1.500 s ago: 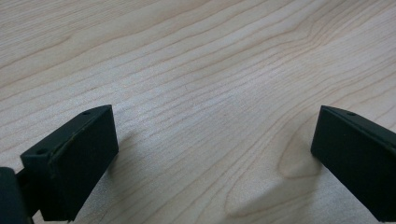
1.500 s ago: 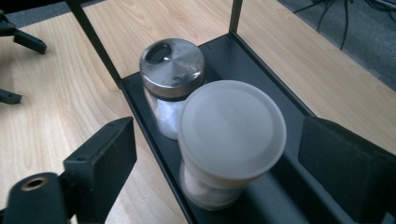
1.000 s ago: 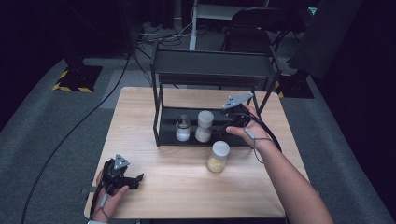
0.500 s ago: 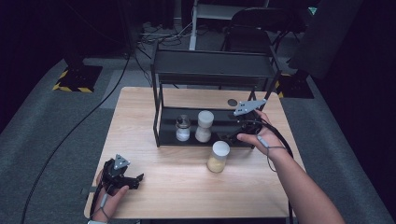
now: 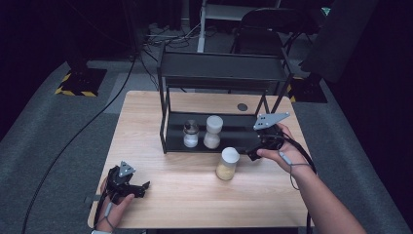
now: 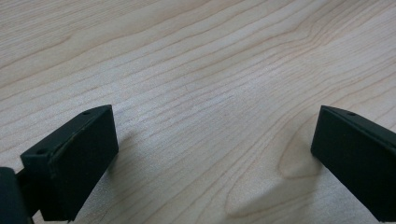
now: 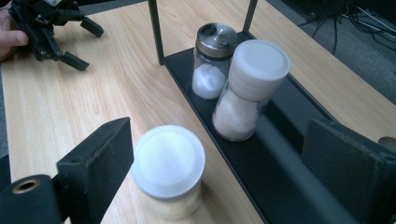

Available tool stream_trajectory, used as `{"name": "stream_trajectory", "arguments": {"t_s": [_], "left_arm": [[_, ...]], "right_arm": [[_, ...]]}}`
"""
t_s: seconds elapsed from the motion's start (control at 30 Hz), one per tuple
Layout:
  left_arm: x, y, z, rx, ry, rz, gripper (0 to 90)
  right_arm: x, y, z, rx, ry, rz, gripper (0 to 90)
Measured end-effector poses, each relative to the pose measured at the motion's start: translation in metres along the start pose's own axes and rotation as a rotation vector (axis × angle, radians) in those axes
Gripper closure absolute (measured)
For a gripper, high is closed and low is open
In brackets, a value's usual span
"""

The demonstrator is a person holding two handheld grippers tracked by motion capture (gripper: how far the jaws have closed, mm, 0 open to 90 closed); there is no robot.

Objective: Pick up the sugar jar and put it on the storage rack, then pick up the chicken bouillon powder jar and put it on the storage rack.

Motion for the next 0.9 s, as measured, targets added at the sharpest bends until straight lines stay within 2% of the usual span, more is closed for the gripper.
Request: {"name": "stream_trajectory", "arguments": {"t_s": [0.2, 0.47, 0.9], "left_arm": [[0.000, 0.000, 0.000, 0.000, 0.000, 0.001, 0.6], [0.000, 0.000, 0.000, 0.000, 0.000, 0.000, 0.6], [0.000, 0.000, 0.000, 0.000, 0.000, 0.000, 0.5]], "right_arm": [[-0.005, 0.011, 0.005, 0.007, 0.005, -0.002, 8.3], [-0.007, 0.023, 0.016, -0.013, 0.014, 0.005, 7.5], [0.004, 0.045, 0.027, -0.011, 0.013, 0.018, 6.9]]}}
Point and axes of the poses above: each handheld gripper's, and its own axes: x roughly forward along the jaws, y roughly out of its underside, z roughly to its left, the point moved 3 cm from there along x, roughly forward along the jaws
